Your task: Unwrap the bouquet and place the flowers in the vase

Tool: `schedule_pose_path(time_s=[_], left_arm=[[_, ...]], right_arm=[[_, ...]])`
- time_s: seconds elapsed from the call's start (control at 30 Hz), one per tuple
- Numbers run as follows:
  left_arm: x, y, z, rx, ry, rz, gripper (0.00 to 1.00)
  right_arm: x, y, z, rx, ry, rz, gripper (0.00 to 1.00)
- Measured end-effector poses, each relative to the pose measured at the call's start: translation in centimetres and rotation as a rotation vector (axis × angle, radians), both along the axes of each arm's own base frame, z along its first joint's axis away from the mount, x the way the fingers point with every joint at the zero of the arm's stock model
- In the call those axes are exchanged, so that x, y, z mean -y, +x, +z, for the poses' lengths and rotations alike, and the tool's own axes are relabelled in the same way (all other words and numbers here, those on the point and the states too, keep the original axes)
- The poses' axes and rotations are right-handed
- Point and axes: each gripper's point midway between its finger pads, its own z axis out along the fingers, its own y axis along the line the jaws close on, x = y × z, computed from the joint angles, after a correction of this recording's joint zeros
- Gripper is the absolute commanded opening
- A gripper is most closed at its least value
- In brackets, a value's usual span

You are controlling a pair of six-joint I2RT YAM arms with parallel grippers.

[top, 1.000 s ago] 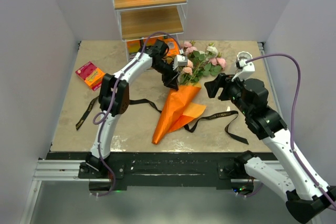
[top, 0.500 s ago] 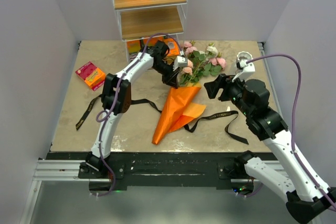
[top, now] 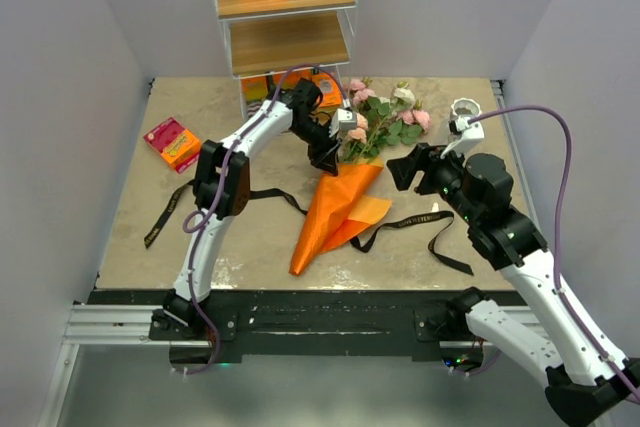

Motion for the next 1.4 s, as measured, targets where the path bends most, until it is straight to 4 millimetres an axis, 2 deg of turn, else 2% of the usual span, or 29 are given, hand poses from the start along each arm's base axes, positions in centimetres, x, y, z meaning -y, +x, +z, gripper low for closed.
schedule_pose_path(time_s=[0.07, 0.1, 0.2, 0.23, 0.5, 0.63, 0.77, 1.0, 1.03, 1.07, 1.1, 1.17, 1.2, 1.3, 1.4], left_arm=[[0.0, 0.0, -0.2, -0.001, 0.000, 0.004, 0.41], [0.0, 0.0, -0.4, -0.005, 0.001, 0.006, 0.23], [-0.1, -0.2, -0.7, -0.017, 0.007, 0.006, 0.03], [-0.1, -0.2, -0.7, -0.015, 0.006, 0.003, 0.00], [-0.3, -0.5, -0.6, -0.026, 0.014, 0.003, 0.00], [0.0, -0.6, 0.2, -0.027, 0.010, 0.013, 0.00], [0.4, -0.9, 3.1, 0.006, -0.019, 0.014, 0.00], [1.2, -3.1, 10.7, 0.080, -0.129, -0.022, 0.00], [1.2, -3.3, 11.3, 0.087, -0.137, -0.025, 0.10], [1.1, -3.7, 11.8, 0.092, -0.144, -0.029, 0.24], [0.9, -4.1, 12.0, 0.091, -0.144, -0.028, 0.47], [0.3, -4.9, 11.6, 0.085, -0.131, -0.023, 0.57], [-0.1, -5.2, 11.0, 0.067, -0.121, -0.013, 0.73], [-1.1, -5.2, 8.2, -0.007, -0.077, 0.018, 0.80], [-2.3, -3.4, 5.0, -0.070, -0.048, 0.067, 0.81]], right_arm=[[0.0, 0.0, -0.1, 0.000, 0.000, 0.001, 0.74], [0.0, 0.0, -0.1, 0.000, 0.000, 0.001, 0.74], [0.0, 0.0, -0.2, 0.000, 0.000, 0.001, 0.74], [-0.1, 0.0, -0.2, -0.001, 0.000, 0.001, 0.74], [-0.1, 0.1, -0.1, 0.004, 0.004, 0.004, 0.74], [-0.2, 0.1, -0.1, 0.005, 0.007, 0.003, 0.73], [-0.1, 0.1, 0.0, 0.008, 0.009, 0.003, 0.73], [0.1, -0.4, 0.7, 0.030, 0.020, 0.003, 0.73], [0.2, -0.5, 0.8, 0.032, 0.021, 0.002, 0.73], [0.2, -0.5, 0.8, 0.033, 0.021, 0.002, 0.73], [0.3, -0.6, 0.8, 0.034, 0.022, 0.000, 0.74], [0.3, -0.6, 0.8, 0.035, 0.022, -0.001, 0.75], [0.4, -0.7, 0.9, 0.038, 0.023, -0.001, 0.76], [0.4, -0.8, 1.0, 0.042, 0.026, 0.000, 0.76], [0.4, -0.9, 1.0, 0.042, 0.025, 0.001, 0.76]])
